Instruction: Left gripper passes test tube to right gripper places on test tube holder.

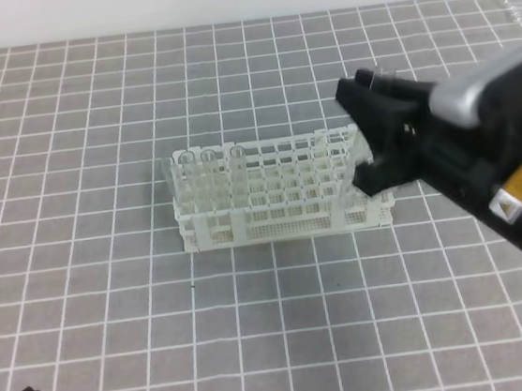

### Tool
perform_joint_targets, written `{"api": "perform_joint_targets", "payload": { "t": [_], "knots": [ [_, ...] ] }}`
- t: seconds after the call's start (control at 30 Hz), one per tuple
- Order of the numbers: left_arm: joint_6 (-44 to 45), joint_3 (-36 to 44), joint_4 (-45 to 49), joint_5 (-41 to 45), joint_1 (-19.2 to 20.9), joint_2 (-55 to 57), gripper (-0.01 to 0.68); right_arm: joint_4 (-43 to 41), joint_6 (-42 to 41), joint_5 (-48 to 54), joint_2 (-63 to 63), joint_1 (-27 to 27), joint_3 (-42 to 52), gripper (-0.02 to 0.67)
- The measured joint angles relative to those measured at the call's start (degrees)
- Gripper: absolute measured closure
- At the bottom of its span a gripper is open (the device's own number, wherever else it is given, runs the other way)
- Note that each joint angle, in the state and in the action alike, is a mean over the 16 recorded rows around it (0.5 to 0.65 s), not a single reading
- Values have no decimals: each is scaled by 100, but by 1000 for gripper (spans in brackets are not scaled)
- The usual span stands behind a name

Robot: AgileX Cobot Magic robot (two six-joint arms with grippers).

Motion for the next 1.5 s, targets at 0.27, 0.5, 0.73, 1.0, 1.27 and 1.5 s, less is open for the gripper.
{"api": "perform_joint_targets", "payload": {
  "t": [0.27, 0.5, 0.73, 1.0, 1.27, 1.5],
  "knots": [
    [0, -4, -2, 0, 1, 5, 673, -668, 464, -108, 1102, -429, -857, 559],
    [4, 13, 6, -12, -3, -14, 673, -932, 516, 81, 1777, -432, -1519, 559],
    [4, 13, 9, -12, -3, -14, 673, -1188, 763, 88, 2081, -432, -1777, 559],
    [6, 26, 14, -14, -5, -27, 673, -1495, 1065, 105, 2180, -432, -1957, 559],
    [6, 31, 16, -11, -6, -32, 673, -1756, 1325, 158, 2290, -426, -2093, 559],
    [5, 22, 13, -9, -5, -27, 673, -1927, 1478, 126, 2405, -402, -2130, 559]
  ]
}}
